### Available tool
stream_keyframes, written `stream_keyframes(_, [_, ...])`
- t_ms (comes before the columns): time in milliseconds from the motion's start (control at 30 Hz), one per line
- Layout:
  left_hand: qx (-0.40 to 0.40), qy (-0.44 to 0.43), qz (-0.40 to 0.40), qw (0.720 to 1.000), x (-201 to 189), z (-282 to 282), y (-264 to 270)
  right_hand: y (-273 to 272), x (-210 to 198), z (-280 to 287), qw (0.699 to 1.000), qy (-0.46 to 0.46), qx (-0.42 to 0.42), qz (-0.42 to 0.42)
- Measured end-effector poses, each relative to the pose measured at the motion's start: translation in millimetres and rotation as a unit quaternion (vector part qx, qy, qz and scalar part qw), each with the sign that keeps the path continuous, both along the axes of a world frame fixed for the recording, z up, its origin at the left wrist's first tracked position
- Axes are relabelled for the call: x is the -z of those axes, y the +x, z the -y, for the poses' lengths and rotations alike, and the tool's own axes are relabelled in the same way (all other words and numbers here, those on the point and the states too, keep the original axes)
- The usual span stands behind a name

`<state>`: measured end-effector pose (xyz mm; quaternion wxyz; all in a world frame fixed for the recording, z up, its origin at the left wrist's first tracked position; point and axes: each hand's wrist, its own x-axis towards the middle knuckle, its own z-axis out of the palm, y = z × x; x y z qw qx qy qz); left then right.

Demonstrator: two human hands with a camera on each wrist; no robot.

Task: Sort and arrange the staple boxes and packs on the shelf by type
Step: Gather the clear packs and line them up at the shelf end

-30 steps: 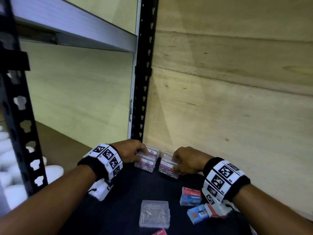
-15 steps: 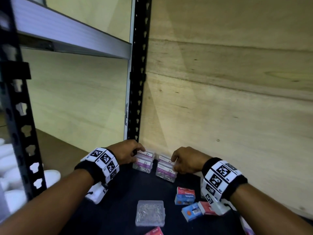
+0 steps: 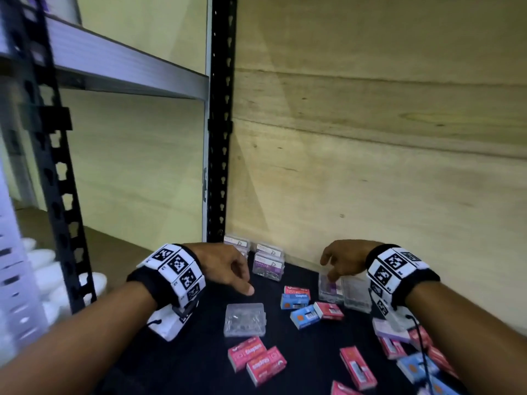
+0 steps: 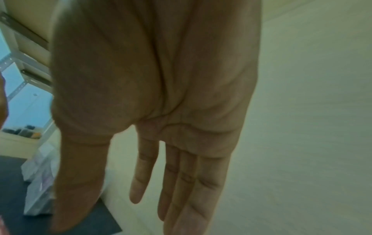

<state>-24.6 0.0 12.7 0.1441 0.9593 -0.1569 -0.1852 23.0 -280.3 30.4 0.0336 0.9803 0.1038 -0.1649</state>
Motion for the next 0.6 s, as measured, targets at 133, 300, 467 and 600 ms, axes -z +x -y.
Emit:
stream_keyframes(133, [-0.006,0.051,-0.031,0.998,2,8,-16,-8,8,7,0.999,-0.025,0.011,-0.021])
stream_keyframes(300, [-0.005,0.041,-0.072,0.997,11,7,-24,-10,21,13,0.999,-0.023,0.016,-0.018])
stream_keyframes(467, [0.002,0.033,-0.062,0.998,13,7,-26,-9,23,15,1.000,-0.012,0.014,-0.012])
stream_keyframes(600, [0.003,0.031,-0.052,0.998,14,5,-23,-6,25,15,1.000,-0.008,0.008,-0.006])
